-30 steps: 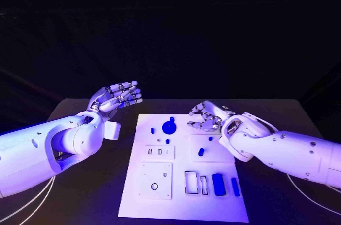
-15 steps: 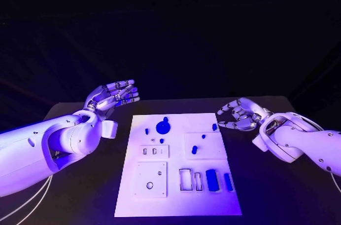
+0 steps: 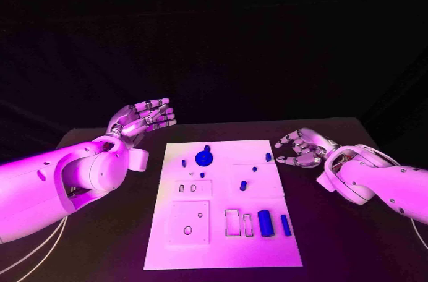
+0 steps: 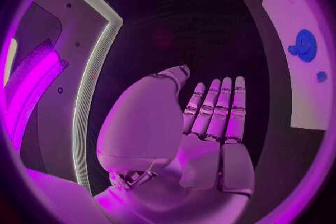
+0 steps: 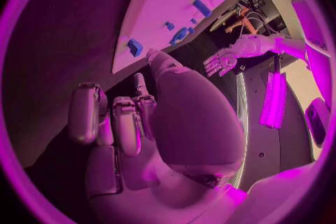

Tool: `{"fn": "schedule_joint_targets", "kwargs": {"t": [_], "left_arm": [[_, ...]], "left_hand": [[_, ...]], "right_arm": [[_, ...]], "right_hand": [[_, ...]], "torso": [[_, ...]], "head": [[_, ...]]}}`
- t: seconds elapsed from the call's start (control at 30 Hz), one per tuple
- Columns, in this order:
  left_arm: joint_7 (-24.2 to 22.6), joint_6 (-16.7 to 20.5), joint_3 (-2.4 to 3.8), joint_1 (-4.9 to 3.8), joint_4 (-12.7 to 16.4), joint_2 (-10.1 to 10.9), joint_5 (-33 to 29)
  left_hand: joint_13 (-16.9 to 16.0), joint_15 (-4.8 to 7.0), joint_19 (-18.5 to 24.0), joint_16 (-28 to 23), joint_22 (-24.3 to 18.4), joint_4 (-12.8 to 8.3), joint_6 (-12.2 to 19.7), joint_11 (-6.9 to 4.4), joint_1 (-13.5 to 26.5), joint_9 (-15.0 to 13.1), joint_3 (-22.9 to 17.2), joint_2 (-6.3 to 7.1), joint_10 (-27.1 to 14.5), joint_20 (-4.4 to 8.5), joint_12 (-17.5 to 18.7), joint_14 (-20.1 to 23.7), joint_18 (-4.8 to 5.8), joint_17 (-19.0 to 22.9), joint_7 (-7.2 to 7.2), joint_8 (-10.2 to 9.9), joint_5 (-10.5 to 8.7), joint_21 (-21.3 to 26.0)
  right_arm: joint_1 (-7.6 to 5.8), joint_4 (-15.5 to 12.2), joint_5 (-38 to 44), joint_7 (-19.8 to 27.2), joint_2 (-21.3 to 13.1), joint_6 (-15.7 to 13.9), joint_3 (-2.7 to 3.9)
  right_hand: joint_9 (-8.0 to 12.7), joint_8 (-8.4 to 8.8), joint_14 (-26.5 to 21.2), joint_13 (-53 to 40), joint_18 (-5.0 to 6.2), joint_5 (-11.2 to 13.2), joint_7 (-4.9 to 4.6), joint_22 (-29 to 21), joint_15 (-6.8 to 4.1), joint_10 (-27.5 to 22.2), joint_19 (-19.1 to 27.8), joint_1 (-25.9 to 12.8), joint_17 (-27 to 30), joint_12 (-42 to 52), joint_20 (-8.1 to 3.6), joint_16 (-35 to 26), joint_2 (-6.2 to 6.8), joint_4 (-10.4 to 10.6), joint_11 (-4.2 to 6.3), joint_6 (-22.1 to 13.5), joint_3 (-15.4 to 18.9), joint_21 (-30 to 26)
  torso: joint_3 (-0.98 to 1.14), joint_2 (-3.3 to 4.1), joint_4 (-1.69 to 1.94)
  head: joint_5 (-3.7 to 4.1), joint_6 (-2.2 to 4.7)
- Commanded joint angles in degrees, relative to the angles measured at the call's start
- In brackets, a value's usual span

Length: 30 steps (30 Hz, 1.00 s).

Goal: Assemble the parts on the task board

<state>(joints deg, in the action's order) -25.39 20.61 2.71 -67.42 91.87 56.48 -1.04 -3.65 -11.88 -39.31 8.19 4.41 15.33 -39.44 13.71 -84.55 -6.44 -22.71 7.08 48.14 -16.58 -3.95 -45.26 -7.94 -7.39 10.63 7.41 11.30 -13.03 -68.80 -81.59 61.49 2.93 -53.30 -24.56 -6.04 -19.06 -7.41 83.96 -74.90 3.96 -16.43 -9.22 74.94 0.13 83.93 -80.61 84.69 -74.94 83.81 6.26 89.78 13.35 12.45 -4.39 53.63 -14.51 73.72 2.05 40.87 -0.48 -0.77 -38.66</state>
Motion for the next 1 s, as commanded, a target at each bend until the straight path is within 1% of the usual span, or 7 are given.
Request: {"fn": "schedule_joint_targets", "kwargs": {"t": [0.03,0.1,0.2,0.33,0.6,0.8,1.0], "left_arm": [[-0.4,-1.2,0.01,-0.03,0.0,-0.1,-0.2],[-0.4,-1.2,0.0,-0.03,0.0,0.0,-0.2],[-0.4,-1.2,-0.01,-0.03,0.0,0.0,-0.2],[-0.3,-1.2,-0.02,-0.03,0.0,-0.1,-0.2],[-0.3,-1.3,-0.02,-0.03,-0.1,0.0,-0.2],[-0.3,-1.3,-0.03,-0.03,-0.2,0.1,-0.2],[-0.3,-1.3,-0.03,-0.03,-0.2,0.0,-0.2]], "left_hand": [[0.0,0.02,-0.3,0.1,-0.1,0.0,-0.2,0.04,0.7,-0.1,-0.3,0.08,0.3,-0.06,0.0,-0.3,-0.97,0.0,5.76,0.3,-0.28,-0.4],[0.0,0.02,-0.3,0.1,-0.1,0.0,-0.2,0.04,0.7,-0.1,-0.3,0.08,0.3,-0.06,0.0,-0.3,-0.97,0.0,5.76,0.3,-0.28,-0.4],[0.0,0.02,-0.3,0.1,-0.1,0.0,-0.2,0.04,0.7,-0.1,-0.3,0.08,0.3,-0.06,0.0,-0.3,-0.97,0.0,5.76,0.3,-0.28,-0.4],[0.0,0.02,-0.3,0.1,-0.1,0.0,-0.2,0.04,0.7,-0.1,-0.3,0.08,0.3,-0.06,0.0,-0.3,-0.97,0.0,5.76,0.3,-0.28,-0.4],[0.0,0.02,-0.3,0.1,-0.1,0.0,-0.2,0.04,0.7,-0.1,-0.3,0.08,0.3,-0.06,0.0,-0.3,-0.97,0.0,5.76,0.3,-0.28,-0.4],[0.0,0.02,-0.3,0.1,-0.1,0.0,-0.2,0.04,0.7,-0.1,-0.3,0.08,0.3,-0.06,0.0,-0.3,-0.97,0.0,5.76,0.3,-0.28,-0.4],[0.0,0.02,-0.3,0.1,-0.1,0.0,-0.2,0.04,0.7,-0.1,-0.3,0.08,0.3,-0.06,0.0,-0.3,-0.97,0.0,5.76,0.3,-0.28,-0.4]], "right_arm": [[0.31,1.0,1.5,-0.2,0.8,-0.7,0.01],[0.46,1.7,1.7,-0.5,1.5,-0.8,0.01],[0.62,2.6,2.0,-0.7,2.4,-0.6,0.01],[0.86,3.6,2.4,-1.1,3.3,-0.2,0.01],[1.26,4.6,3.2,-1.5,4.4,-0.2,0.01],[1.32,5.4,3.3,-1.6,5.0,-0.3,0.01],[1.33,5.6,3.3,-1.7,5.5,0.3,0.01]], "right_hand": [[0.1,0.4,5.7,-8.0,0.18,-0.3,-0.26,0.9,0.3,0.4,0.3,0.5,-13.7,-0.2,0.09,-0.2,0.0,-0.2,-0.18,-0.2,-0.2,-0.3],[0.1,0.4,5.7,-8.0,0.17,-0.3,-0.27,0.9,0.3,0.4,0.3,0.5,-13.7,-0.1,0.09,-0.2,-0.01,-0.2,-0.18,-0.2,-0.2,-0.2],[0.1,0.41,5.7,-8.0,0.16,-0.3,-0.27,0.9,0.3,0.5,0.3,0.5,-13.8,-0.1,0.09,-0.2,-0.05,-0.2,-0.18,-0.2,-0.2,-0.2],[0.1,0.45,5.7,-8.0,0.17,-0.4,-0.29,0.9,0.3,0.4,0.3,0.6,-13.8,-0.1,0.1,-0.2,-0.18,-0.2,-0.2,-0.2,-0.4,-0.2],[0.1,0.5,5.7,-8.1,0.14,-0.6,-0.33,1.1,0.32,0.6,0.2,1.1,-13.8,0.0,0.11,-0.2,-0.36,-0.4,-0.22,-0.2,-0.9,-0.1],[0.0,0.22,5.8,-8.6,0.05,-0.9,-0.29,1.5,0.3,1.0,-0.1,1.5,-14.0,0.4,0.1,-0.1,-0.75,-0.6,-0.17,0.5,-1.9,0.3],[0.0,-0.17,5.8,-8.9,-0.01,-0.6,-0.07,1.8,0.16,1.3,-0.3,1.6,-14.1,0.7,0.01,-0.1,-0.83,-0.7,0.01,1.5,-3.0,0.6]], "torso": [[0.02,0.1,0.09],[0.1,0.18,0.04],[0.07,0.16,-0.02],[0.09,0.12,0.08],[0.1,0.03,-0.03],[0.1,0.08,0.1],[0.07,0.13,0.07]], "head": [[-0.08,-0.07],[-0.02,-0.04],[0.02,-0.17],[0.22,-0.43],[0.41,-0.42],[0.52,-0.45],[0.12,-0.26]]}}
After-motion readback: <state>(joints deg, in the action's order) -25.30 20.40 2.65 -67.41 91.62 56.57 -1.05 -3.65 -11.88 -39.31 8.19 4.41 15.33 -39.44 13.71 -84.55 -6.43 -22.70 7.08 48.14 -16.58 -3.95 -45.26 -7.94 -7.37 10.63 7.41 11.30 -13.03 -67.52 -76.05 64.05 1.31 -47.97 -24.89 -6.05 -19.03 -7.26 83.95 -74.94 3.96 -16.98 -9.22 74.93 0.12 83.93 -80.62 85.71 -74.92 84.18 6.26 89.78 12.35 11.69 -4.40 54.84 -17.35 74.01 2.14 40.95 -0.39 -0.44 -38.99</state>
